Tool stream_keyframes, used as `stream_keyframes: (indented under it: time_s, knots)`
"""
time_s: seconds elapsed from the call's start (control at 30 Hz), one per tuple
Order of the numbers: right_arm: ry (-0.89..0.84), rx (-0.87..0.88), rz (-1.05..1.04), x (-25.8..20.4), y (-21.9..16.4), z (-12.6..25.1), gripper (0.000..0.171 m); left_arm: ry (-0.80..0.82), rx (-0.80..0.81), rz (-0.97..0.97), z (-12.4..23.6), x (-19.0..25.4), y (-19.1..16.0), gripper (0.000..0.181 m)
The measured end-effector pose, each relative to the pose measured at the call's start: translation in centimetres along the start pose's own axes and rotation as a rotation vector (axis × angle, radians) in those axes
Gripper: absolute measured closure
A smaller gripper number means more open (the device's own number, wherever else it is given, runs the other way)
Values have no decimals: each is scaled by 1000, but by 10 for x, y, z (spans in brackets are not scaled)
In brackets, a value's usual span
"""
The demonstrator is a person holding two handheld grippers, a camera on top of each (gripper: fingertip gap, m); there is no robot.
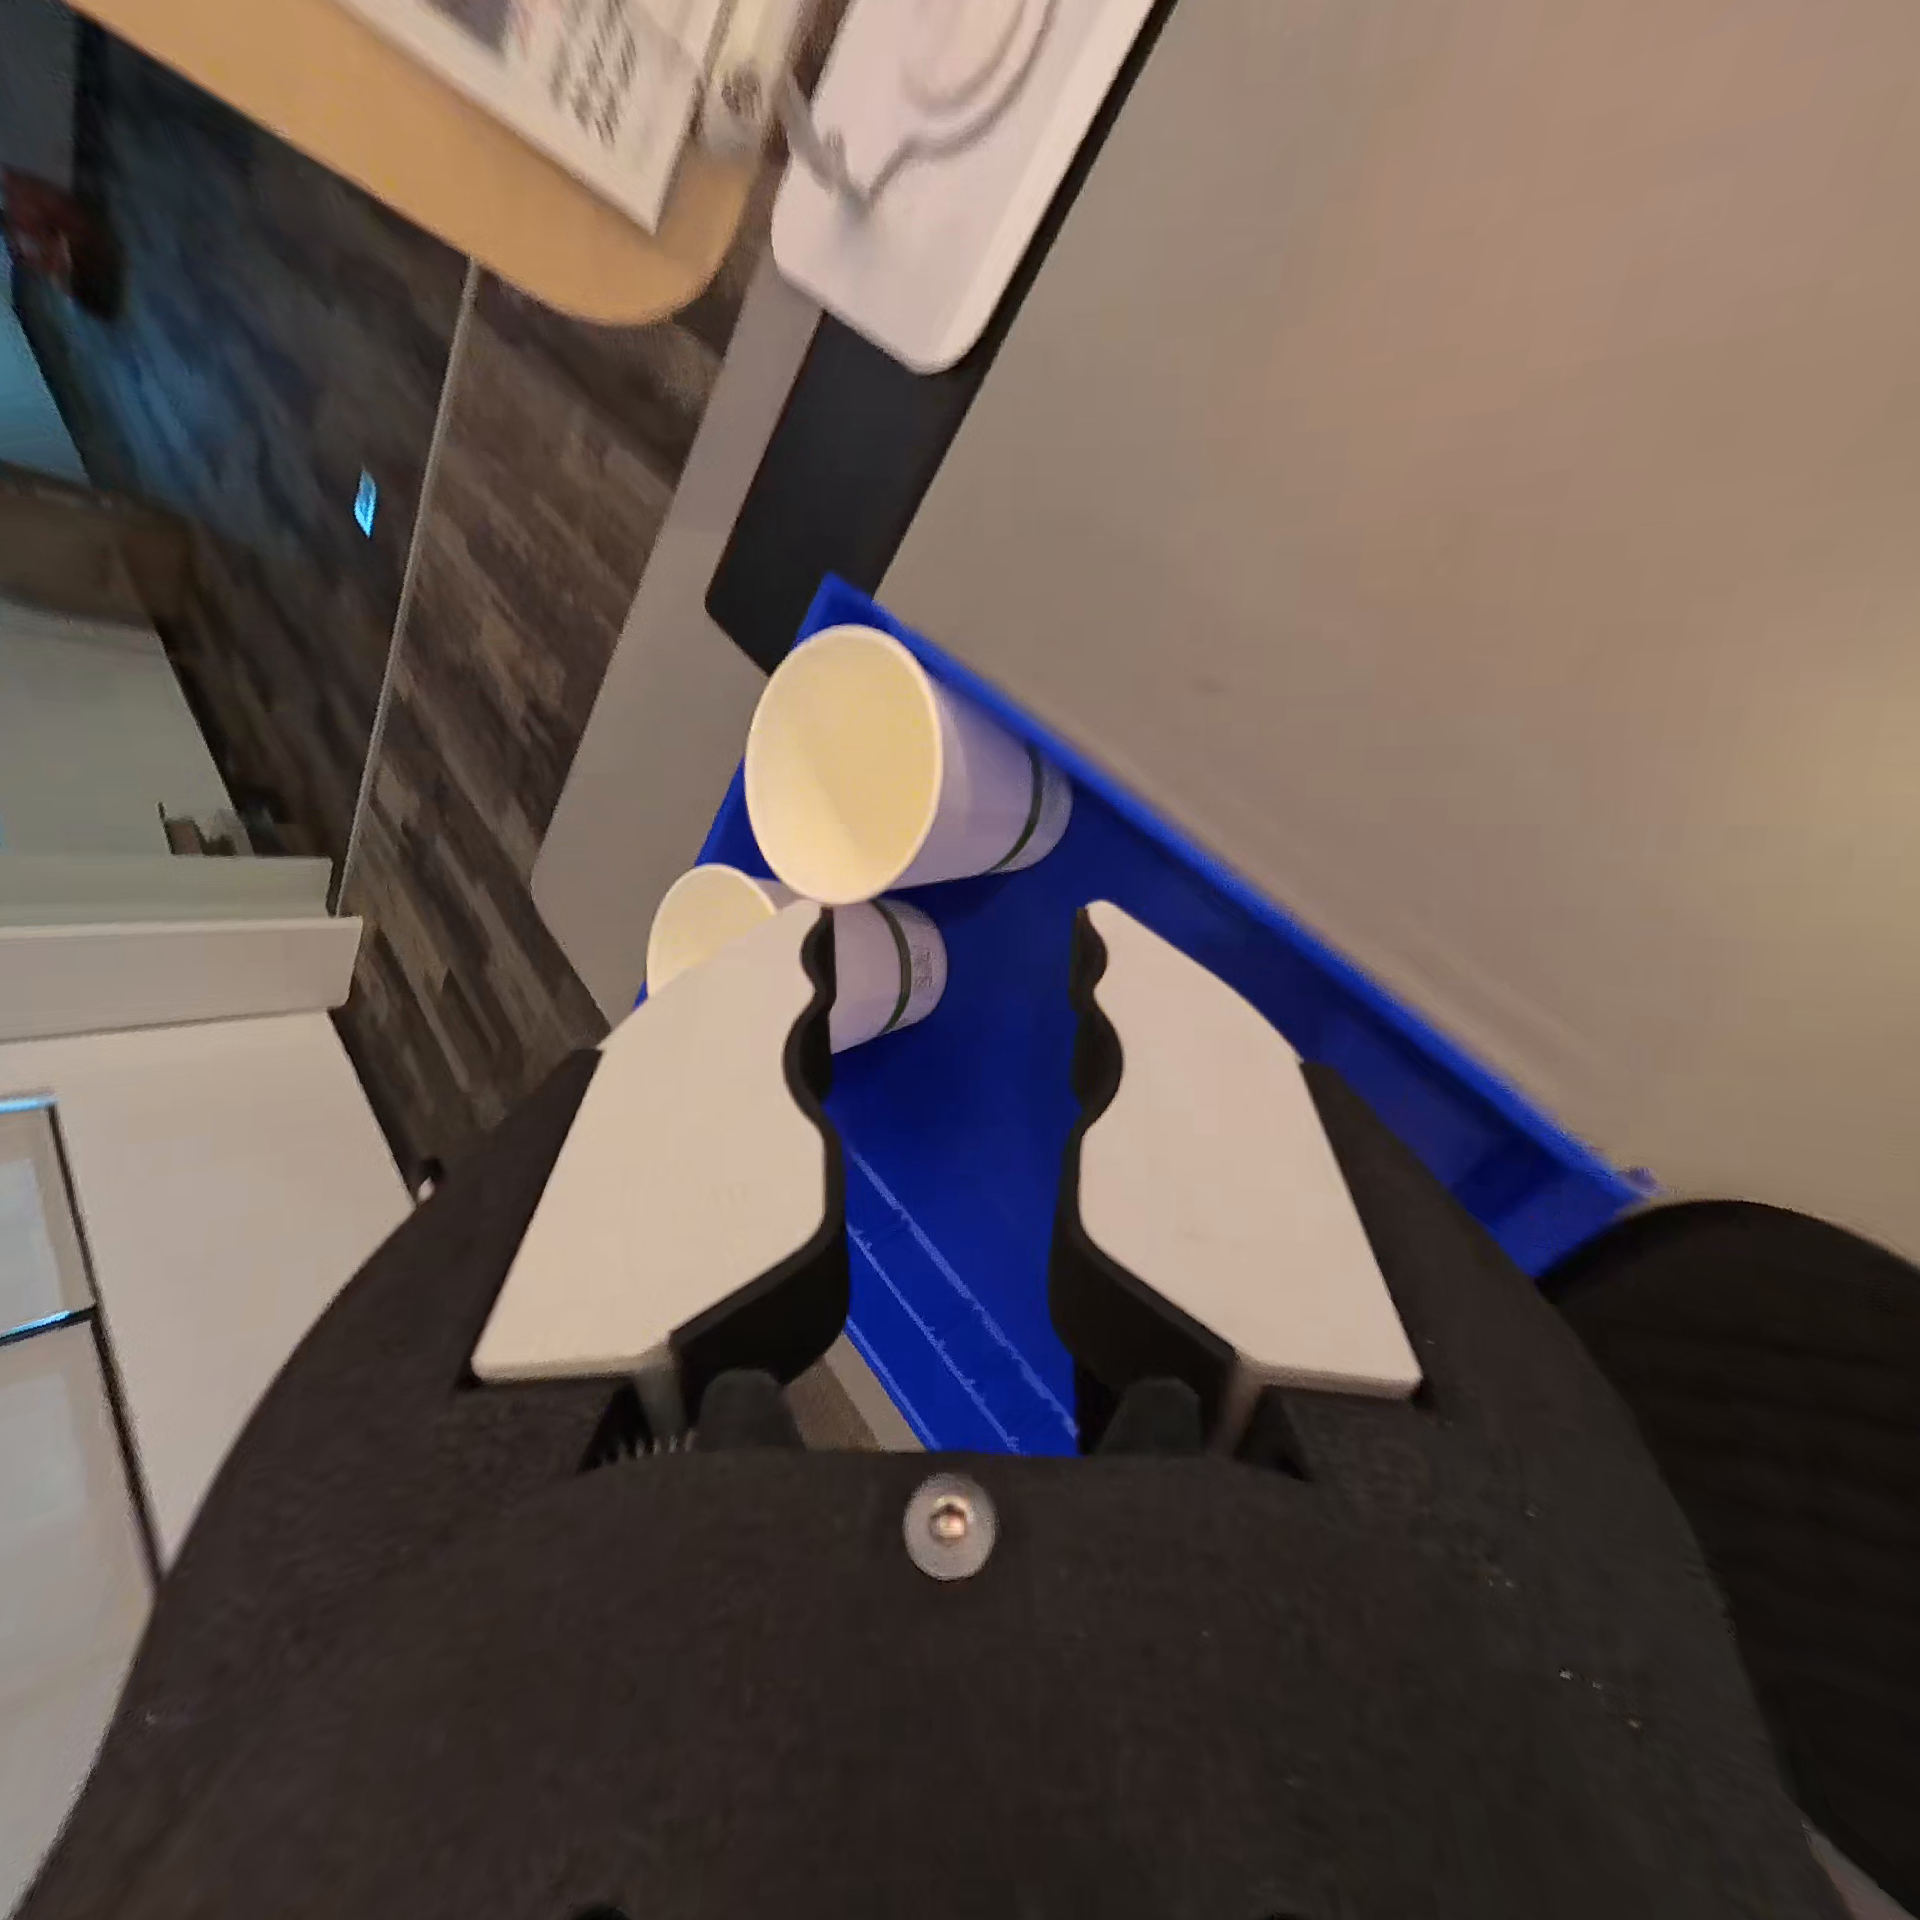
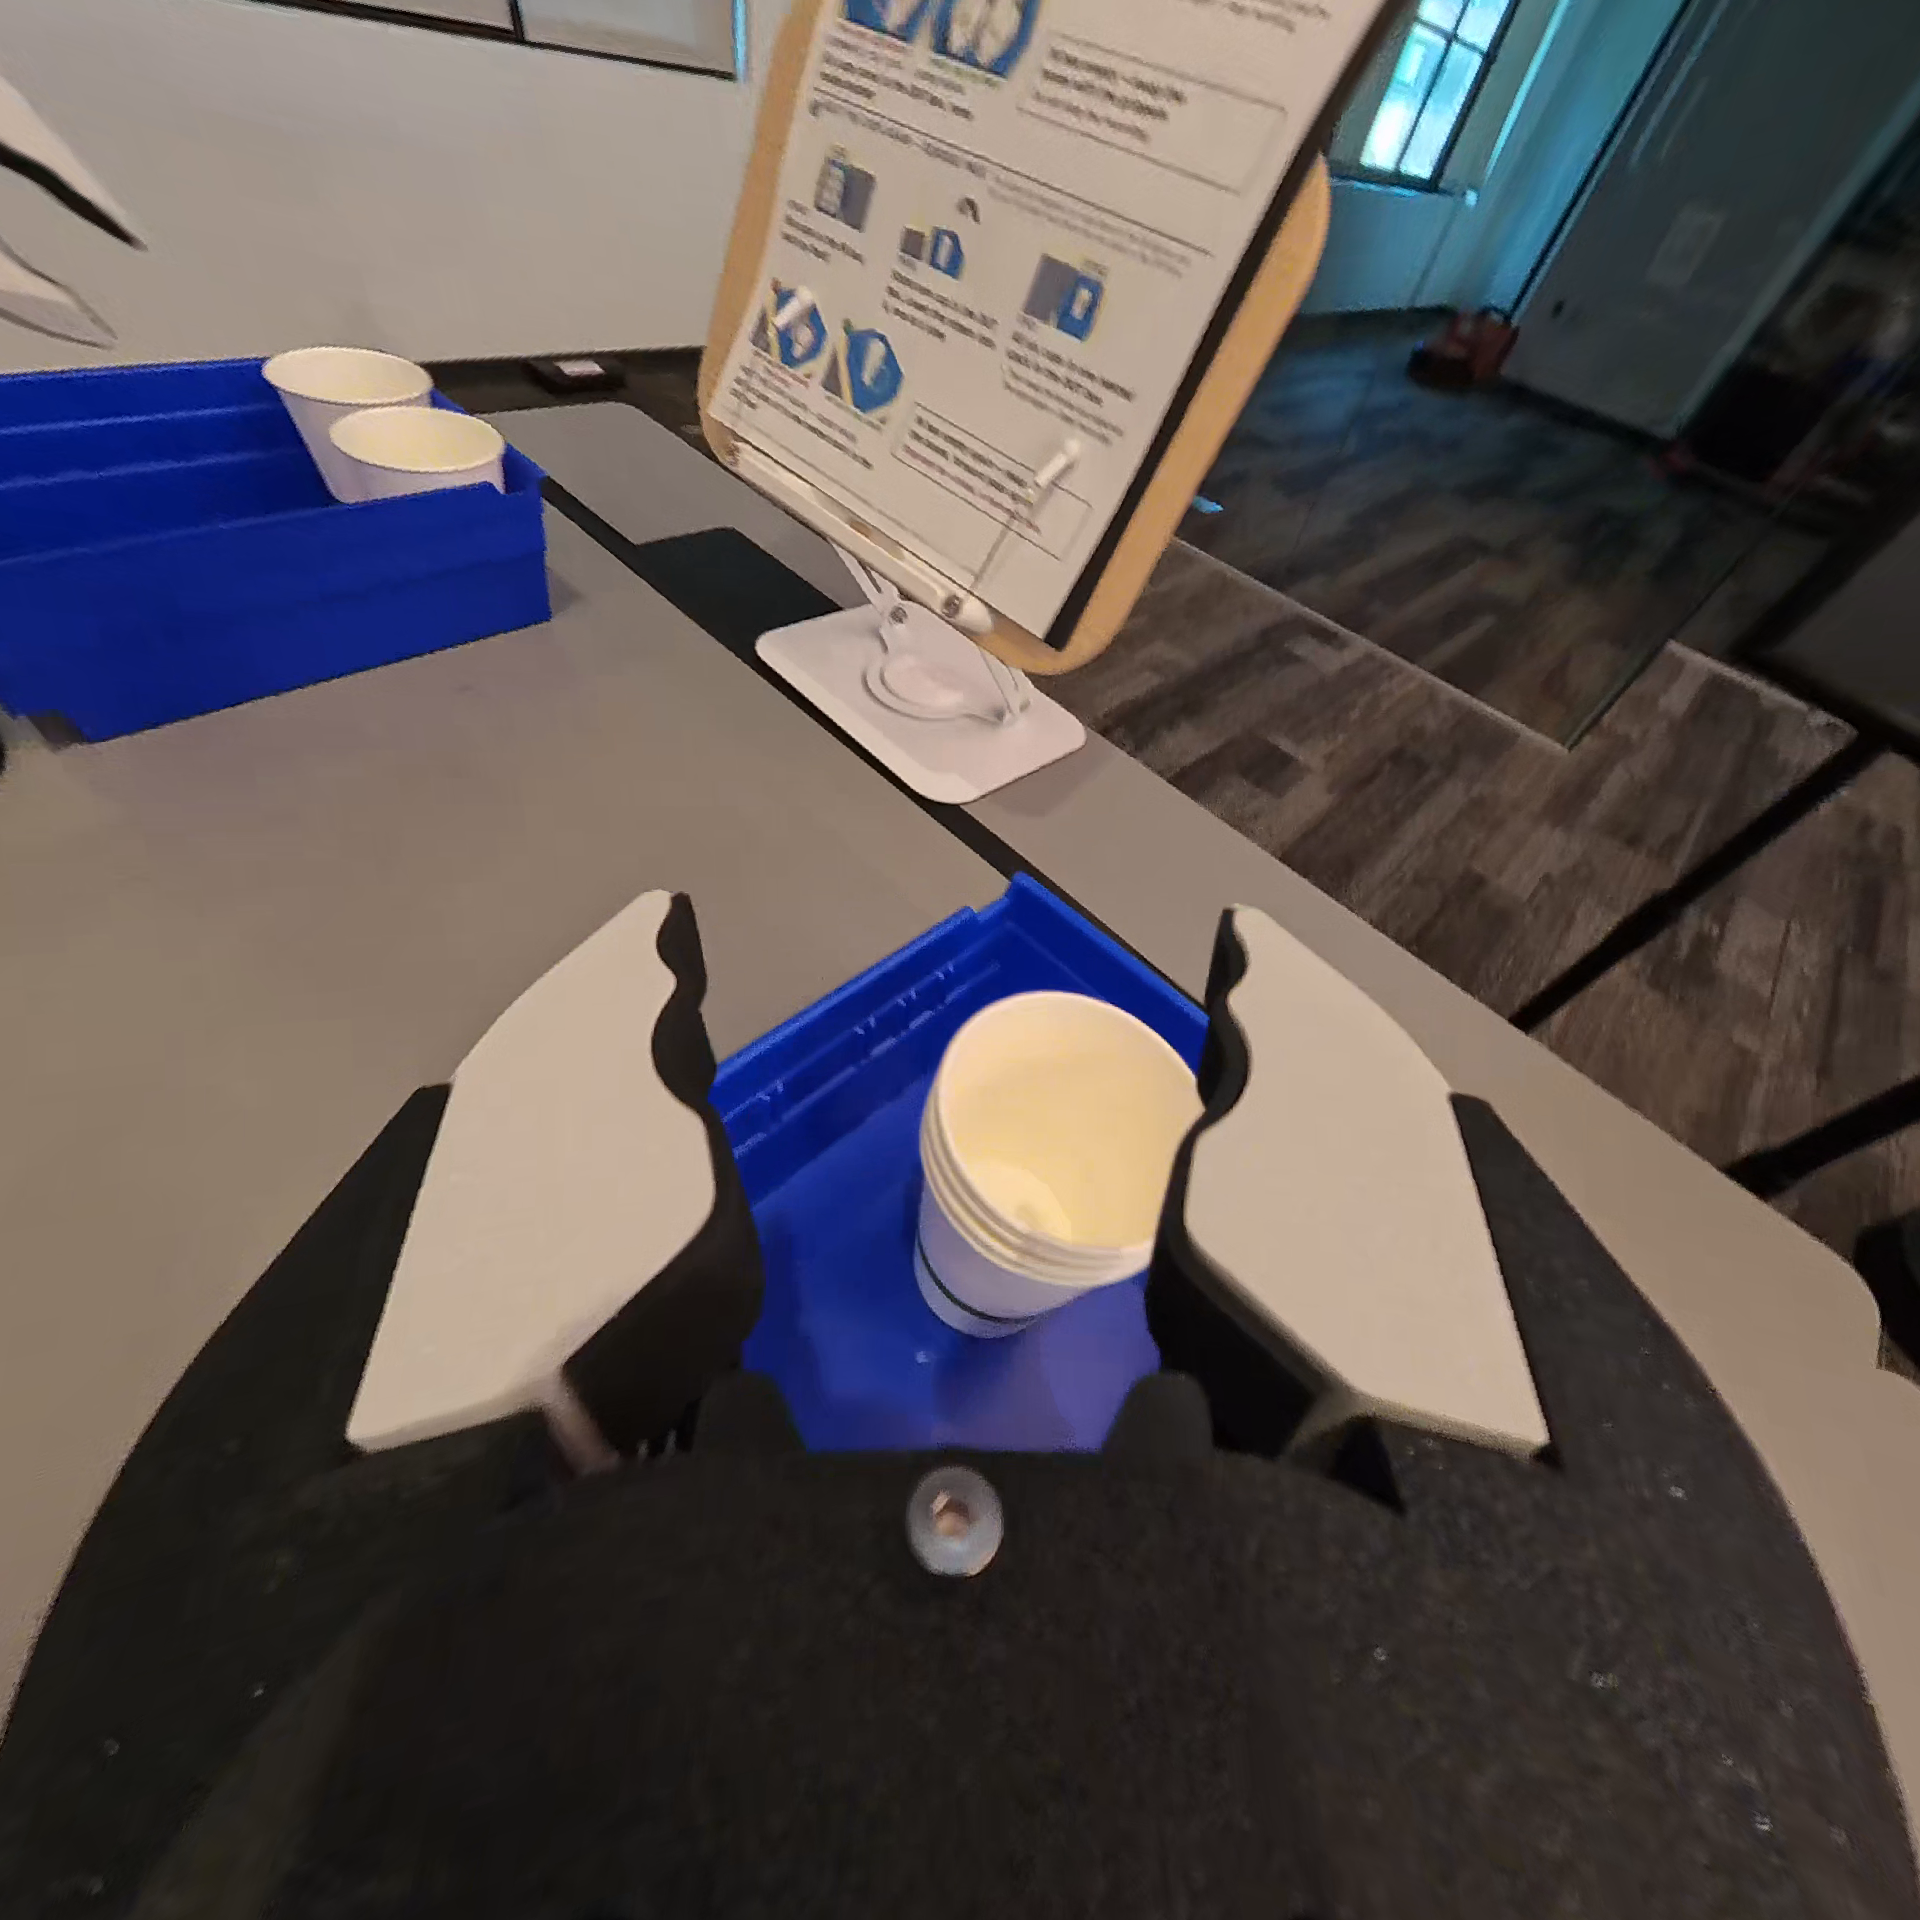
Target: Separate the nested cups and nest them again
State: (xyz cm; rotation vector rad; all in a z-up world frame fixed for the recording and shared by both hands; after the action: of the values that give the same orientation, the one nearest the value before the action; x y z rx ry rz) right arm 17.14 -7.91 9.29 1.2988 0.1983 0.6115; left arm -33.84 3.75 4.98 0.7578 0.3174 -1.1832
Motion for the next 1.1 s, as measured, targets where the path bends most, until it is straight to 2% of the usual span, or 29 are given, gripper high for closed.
stream_keyframes:
  time_s: [0.2, 0.4, 0.57, 0.63, 0.83, 1.1]
  knots:
    - [47, 1, 61, -16, 10, -8, 83, 51, -141, -129, -81, -7, -20, 141]
    - [69, -31, 68, -20, 6, -15, 84, 6, -203, -220, -110, -4, -18, 148]
    - [83, -45, 77, -21, 4, -17, 86, -23, -249, -235, -119, -4, -21, 157]
    - [83, -44, 77, -21, 4, -17, 86, -38, -247, -233, -119, -1, -20, 166]
    - [89, -26, 69, -20, 5, -14, 87, -77, -260, -217, -116, 5, -24, 174]
    - [92, -24, 67, -20, 4, -13, 87, -55, -240, -235, -89, -2, -13, 178]
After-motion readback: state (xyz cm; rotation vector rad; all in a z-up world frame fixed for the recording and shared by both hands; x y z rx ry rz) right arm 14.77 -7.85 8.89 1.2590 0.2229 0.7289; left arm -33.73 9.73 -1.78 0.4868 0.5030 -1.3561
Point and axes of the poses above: each gripper's, where its closed fingertips meet, z back along the fingers, y out of its top, x = y × z across the jaws, the point moved 3 cm from there along z, back along the fingers, and after that the axes turned 1 degree about z, right-handed, at the moved point
